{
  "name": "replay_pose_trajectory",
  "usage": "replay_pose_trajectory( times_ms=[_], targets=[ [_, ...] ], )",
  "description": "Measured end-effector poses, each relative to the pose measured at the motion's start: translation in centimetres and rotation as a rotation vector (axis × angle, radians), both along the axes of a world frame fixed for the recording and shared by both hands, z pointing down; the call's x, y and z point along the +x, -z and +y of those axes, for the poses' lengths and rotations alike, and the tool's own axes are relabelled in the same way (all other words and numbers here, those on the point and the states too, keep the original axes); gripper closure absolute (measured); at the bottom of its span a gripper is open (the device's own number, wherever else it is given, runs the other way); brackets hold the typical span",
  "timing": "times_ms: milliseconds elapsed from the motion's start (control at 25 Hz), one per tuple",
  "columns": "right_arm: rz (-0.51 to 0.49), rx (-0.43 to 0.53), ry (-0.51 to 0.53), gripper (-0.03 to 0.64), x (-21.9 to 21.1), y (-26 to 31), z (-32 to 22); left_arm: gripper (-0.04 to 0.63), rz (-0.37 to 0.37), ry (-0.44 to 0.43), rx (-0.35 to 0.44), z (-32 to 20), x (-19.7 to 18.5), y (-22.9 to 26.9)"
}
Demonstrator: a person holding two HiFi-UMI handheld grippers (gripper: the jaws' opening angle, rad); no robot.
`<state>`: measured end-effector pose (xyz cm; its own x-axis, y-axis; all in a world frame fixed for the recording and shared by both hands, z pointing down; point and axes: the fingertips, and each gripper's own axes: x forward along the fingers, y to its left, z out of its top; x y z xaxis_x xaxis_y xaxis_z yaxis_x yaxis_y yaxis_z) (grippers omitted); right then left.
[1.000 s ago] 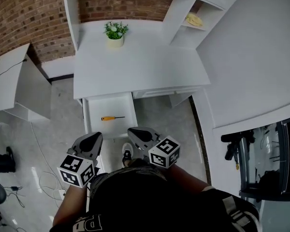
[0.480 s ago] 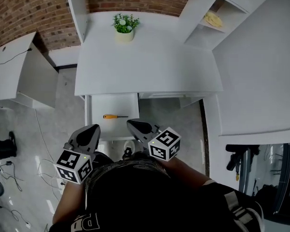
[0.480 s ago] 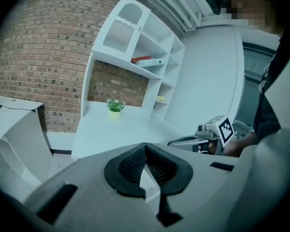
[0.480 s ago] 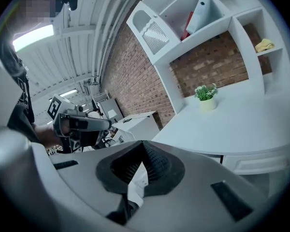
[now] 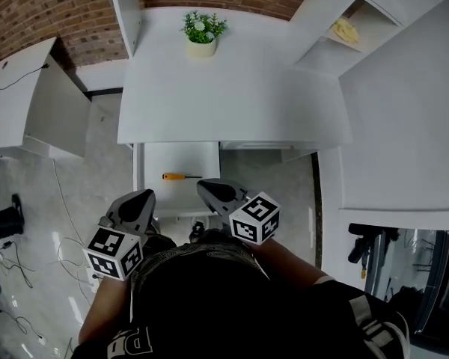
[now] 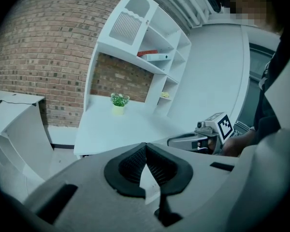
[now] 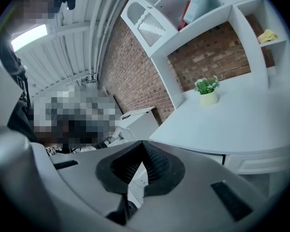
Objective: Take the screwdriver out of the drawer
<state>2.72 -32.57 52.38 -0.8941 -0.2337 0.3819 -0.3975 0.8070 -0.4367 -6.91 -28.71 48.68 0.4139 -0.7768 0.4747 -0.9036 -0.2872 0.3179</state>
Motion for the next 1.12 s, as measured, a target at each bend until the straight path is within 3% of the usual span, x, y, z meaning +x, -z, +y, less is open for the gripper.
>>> replay_pose_trajectory(
  times_ms=[400, 680, 920, 1120],
  targets=[
    [0.102, -0.012, -0.111, 0.612, -2.5, -2.9, -2.3, 0.578, 0.000, -0.138, -0.053, -3.2, -3.4, -3.0],
    [0.272, -0.046, -0.120, 0.612, -4.3, -9.1, -3.3, 0.578, -0.005, -0.216, -0.130, -3.8, -6.2, -7.2],
    [0.541, 0.050, -0.038, 0.612, -4.0, -15.6, -3.5, 0.578, 0.019, -0.217, -0.151, -3.7, -8.8, -8.6],
    [0.750, 0.165, 0.138, 0.611, -4.6, -20.6, -3.3, 0.578, 0.034, -0.178, -0.162, -3.1, -11.1, -9.4]
  ],
)
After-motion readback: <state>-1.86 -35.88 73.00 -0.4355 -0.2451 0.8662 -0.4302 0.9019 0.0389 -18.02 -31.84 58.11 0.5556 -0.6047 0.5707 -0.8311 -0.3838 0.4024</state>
